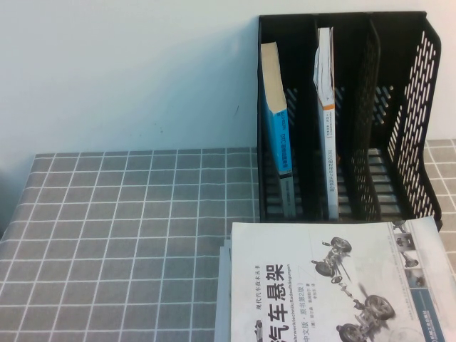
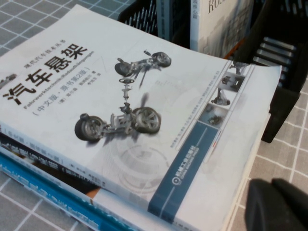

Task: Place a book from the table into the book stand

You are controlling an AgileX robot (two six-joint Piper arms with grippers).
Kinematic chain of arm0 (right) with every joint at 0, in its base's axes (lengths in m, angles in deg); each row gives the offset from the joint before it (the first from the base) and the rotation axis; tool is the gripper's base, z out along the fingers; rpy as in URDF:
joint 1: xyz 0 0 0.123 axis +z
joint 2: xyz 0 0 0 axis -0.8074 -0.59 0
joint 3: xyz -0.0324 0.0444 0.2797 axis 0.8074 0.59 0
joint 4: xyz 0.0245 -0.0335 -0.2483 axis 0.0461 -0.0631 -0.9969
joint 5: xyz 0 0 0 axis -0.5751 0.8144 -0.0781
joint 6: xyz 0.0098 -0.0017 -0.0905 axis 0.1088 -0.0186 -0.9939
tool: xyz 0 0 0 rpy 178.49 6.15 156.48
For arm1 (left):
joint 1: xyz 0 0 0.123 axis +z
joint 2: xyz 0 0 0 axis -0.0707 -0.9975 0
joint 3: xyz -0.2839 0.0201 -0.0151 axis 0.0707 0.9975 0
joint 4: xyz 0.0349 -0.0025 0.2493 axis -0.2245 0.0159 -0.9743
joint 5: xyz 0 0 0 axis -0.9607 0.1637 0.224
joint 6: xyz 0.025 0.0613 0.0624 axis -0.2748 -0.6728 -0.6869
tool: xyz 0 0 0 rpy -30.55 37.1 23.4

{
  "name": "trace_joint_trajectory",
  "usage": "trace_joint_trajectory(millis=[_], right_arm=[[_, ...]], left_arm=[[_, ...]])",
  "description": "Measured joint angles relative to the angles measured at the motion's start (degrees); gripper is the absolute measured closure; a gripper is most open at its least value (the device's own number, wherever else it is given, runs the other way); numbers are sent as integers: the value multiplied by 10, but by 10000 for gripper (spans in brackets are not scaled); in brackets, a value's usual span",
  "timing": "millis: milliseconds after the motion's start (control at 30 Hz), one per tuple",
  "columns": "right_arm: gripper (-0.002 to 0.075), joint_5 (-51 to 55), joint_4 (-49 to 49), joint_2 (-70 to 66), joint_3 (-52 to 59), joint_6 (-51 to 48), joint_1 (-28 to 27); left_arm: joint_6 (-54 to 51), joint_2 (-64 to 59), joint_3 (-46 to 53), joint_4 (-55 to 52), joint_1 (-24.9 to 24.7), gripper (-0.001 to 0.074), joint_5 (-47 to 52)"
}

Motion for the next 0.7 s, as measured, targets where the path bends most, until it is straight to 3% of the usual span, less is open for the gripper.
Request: trace_joint_trajectory(millis=[700], right_arm=[[729, -8, -1, 3, 4, 0, 0]], left_arm=[[-1, 1, 0, 12, 0, 736, 3]])
